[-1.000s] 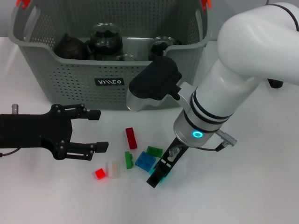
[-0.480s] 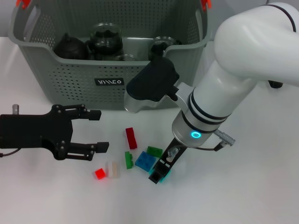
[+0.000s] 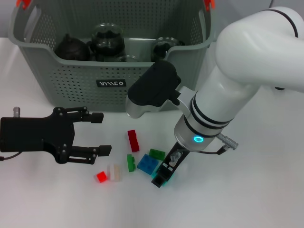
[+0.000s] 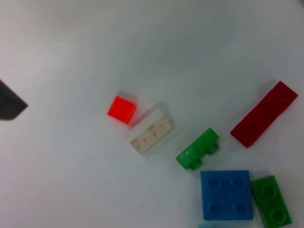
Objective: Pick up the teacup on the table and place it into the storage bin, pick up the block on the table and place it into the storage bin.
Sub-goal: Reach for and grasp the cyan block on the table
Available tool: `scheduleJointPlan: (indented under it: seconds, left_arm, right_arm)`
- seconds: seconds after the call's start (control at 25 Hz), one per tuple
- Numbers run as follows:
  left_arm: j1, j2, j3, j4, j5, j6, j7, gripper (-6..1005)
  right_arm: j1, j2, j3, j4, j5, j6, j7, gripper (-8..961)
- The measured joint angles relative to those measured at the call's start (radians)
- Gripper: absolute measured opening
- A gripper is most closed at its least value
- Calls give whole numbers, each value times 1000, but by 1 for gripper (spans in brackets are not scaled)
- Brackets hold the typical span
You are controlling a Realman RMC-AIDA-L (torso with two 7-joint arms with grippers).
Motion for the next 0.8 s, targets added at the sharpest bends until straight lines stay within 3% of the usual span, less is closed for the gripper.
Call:
scheduleJointPlan:
  seconds: [0.8]
  left_arm:
    - [0, 0, 0, -8, 0, -2, 3, 846]
  right_arm:
    - [3, 0, -30, 1, -3, 7, -2, 650]
